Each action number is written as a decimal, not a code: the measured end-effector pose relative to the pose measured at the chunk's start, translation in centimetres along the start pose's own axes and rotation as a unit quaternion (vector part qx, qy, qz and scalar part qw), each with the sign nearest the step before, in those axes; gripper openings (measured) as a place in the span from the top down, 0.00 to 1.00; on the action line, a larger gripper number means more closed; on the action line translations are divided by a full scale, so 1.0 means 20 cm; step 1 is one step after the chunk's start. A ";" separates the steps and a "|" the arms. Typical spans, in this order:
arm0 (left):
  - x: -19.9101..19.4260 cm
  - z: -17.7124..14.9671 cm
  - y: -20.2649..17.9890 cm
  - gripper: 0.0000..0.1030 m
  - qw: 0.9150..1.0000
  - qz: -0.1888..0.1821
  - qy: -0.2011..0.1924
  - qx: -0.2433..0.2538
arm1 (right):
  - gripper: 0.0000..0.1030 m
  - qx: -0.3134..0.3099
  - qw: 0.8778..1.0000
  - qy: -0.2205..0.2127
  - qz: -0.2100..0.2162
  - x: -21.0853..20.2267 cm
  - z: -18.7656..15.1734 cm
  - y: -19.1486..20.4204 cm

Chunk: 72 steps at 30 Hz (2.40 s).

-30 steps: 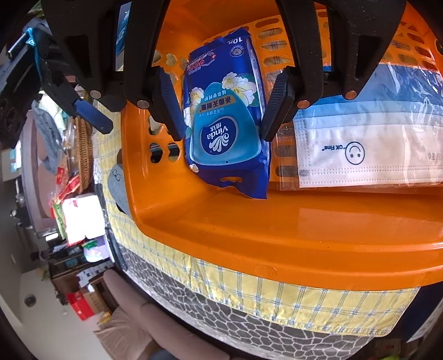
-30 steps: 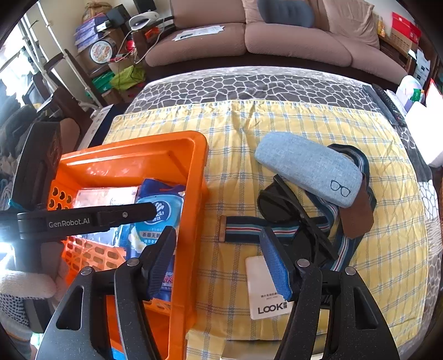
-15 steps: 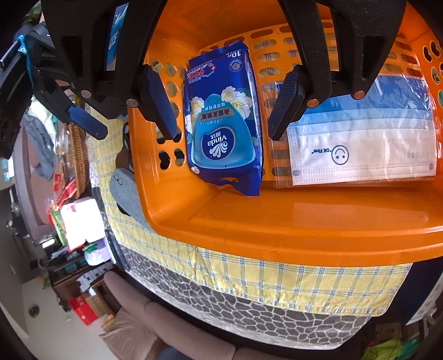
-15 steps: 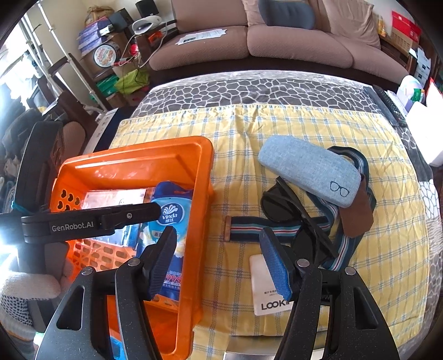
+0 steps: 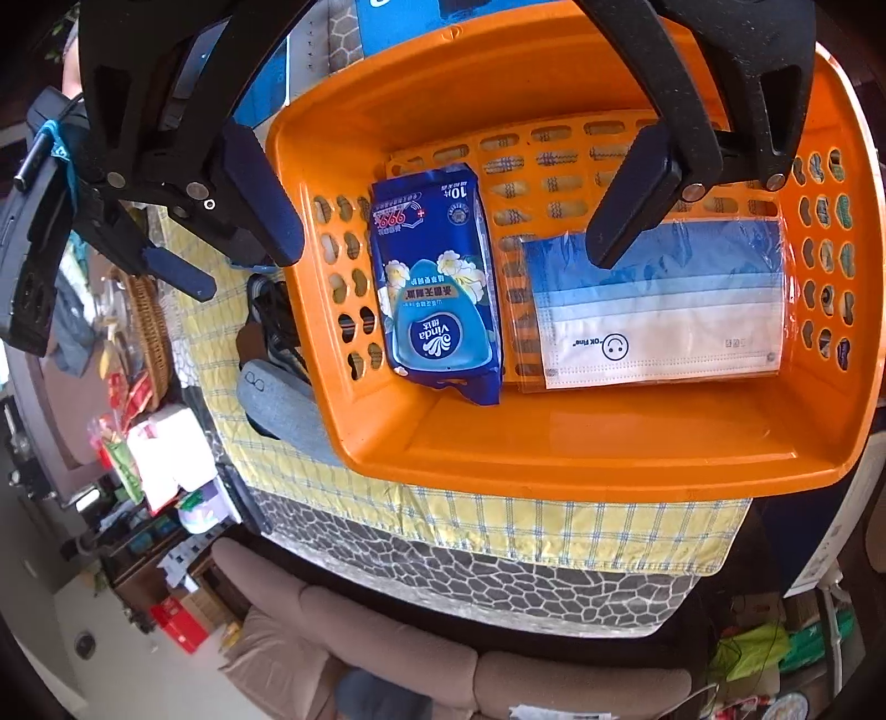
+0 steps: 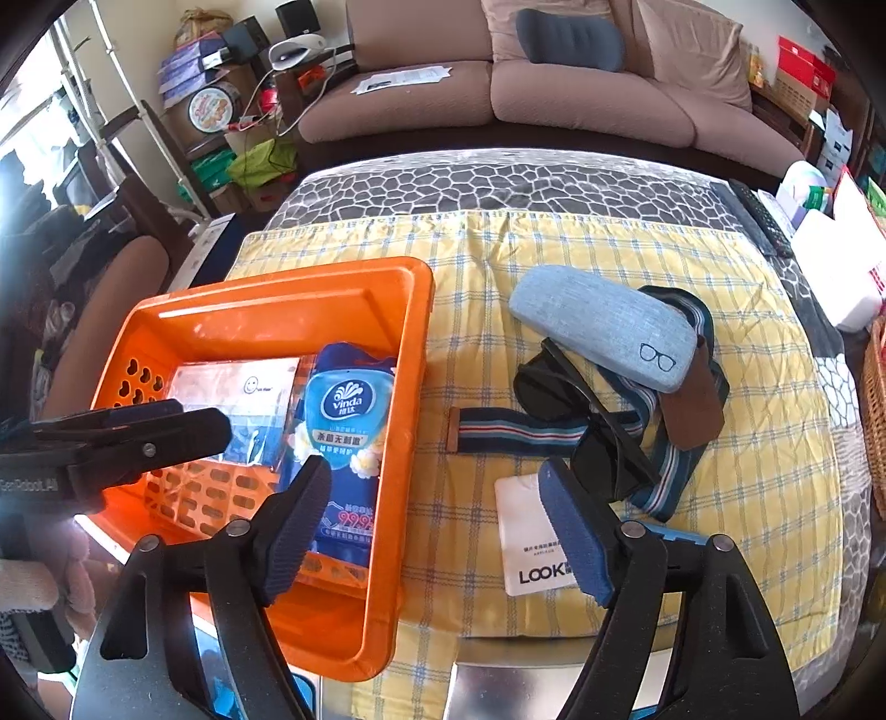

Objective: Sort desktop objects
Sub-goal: 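Withdraw the right tool from the basket toward the remaining items, then move the right tool over the black sunglasses lying on the striped strap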

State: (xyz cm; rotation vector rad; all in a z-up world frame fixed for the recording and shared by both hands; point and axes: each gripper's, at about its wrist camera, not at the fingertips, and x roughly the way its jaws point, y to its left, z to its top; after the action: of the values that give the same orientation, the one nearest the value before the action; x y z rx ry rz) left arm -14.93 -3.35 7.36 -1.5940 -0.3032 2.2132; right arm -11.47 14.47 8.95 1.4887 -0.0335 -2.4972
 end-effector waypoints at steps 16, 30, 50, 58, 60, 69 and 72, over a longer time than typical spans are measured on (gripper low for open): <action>-0.21 -0.13 -0.28 0.00 0.997 0.042 -0.032 0.063 | 0.00 0.022 1.000 -0.016 -0.012 -0.19 -0.09 -0.19; -0.04 -0.04 -0.66 0.00 0.994 0.026 -0.019 0.101 | 0.00 0.052 0.997 -0.032 -0.041 -0.40 -0.09 -0.67; 0.46 0.54 -0.79 0.00 0.988 0.046 0.035 0.141 | 0.03 0.071 0.997 -0.031 0.001 -0.09 0.07 -1.03; 0.73 0.74 -0.83 0.11 0.983 0.062 0.073 0.158 | 0.10 0.057 0.998 -0.023 0.009 0.08 0.19 -1.02; 0.81 0.77 -0.83 0.26 0.980 0.070 0.086 0.163 | 0.15 0.052 0.998 -0.018 0.014 0.13 0.21 -1.01; 1.03 0.83 -0.83 0.27 0.973 0.086 0.131 0.170 | 0.31 0.100 0.993 0.006 0.058 0.31 0.23 -1.04; 1.06 0.84 -0.82 0.27 0.973 0.088 0.141 0.163 | 0.31 0.128 0.988 0.011 0.084 0.34 0.21 -1.07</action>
State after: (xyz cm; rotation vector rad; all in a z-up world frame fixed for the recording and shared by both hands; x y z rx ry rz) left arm -33.42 21.46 1.15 -1.7664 0.2798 1.9907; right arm -22.26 33.38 2.19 1.5361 -0.4735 -2.4111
